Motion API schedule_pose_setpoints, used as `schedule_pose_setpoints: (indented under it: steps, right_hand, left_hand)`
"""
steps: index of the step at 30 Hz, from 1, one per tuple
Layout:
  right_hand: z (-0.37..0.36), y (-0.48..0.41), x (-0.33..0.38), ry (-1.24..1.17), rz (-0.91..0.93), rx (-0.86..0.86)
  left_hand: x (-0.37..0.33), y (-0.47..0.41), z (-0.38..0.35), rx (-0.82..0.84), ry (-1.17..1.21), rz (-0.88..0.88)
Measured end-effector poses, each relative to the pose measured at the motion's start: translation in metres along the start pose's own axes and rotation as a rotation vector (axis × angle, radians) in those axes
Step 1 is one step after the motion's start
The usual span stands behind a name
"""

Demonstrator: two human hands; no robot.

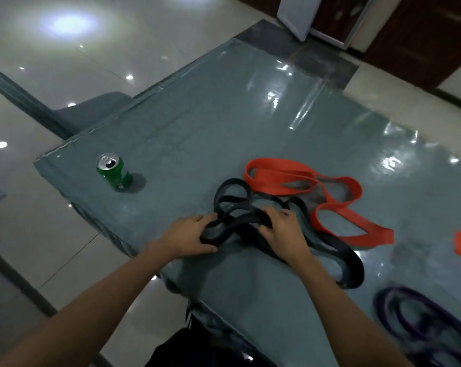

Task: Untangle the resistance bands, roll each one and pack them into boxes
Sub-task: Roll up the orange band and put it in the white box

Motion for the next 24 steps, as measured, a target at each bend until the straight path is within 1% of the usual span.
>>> schedule_pose_setpoints:
  steps: [3, 5, 7, 9, 11, 14, 17, 21, 24]
  right_hand:
    - [0.040, 0.015, -0.022, -0.109, -0.060, -0.069]
    - [0.060, 0.036, -0.044, -0.128, -0.159, -0.100]
    - [0.075, 0.063, -0.070, -0.127, -0.285, -0.115]
    - [0.086, 0.093, -0.094, -0.132, -0.391, -0.118]
    - [0.091, 0.126, -0.115, -0.149, -0.476, -0.096]
    - [0.081, 0.190, -0.142, -0.211, -0.649, -0.062]
    - [0.059, 0.259, -0.161, -0.289, -0.801, -0.006]
    - [0.032, 0.336, -0.166, -0.359, -0.871, 0.064]
    - [0.014, 0.383, -0.171, -0.387, -0.918, 0.077]
  left_hand:
    - [-0.051, -0.014, -0.013, -0.032, 0.149, -0.115]
    - [-0.080, -0.024, -0.016, -0.079, 0.240, -0.205]
    - [-0.106, -0.036, -0.013, -0.141, 0.244, -0.306]
    - [-0.132, -0.050, -0.011, -0.157, 0.185, -0.384]
    - [-0.161, -0.062, -0.015, -0.126, 0.122, -0.456]
    - [-0.208, -0.074, -0.036, -0.044, 0.031, -0.566]
    - [-0.252, -0.075, -0.072, 0.047, -0.100, -0.654]
    - [-0.301, -0.063, -0.125, 0.133, -0.206, -0.760]
    - [-0.325, -0.049, -0.166, 0.190, -0.326, -0.840]
Point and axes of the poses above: each hand's wrist, its own y-axis away from the middle knuckle, its own z-axis out of the back of the hand, x = y × z, the point moved 8 cm from there along -y, towards the middle knuckle, and after that the axes turned 12 degrees about y, right-handed, at the moved point
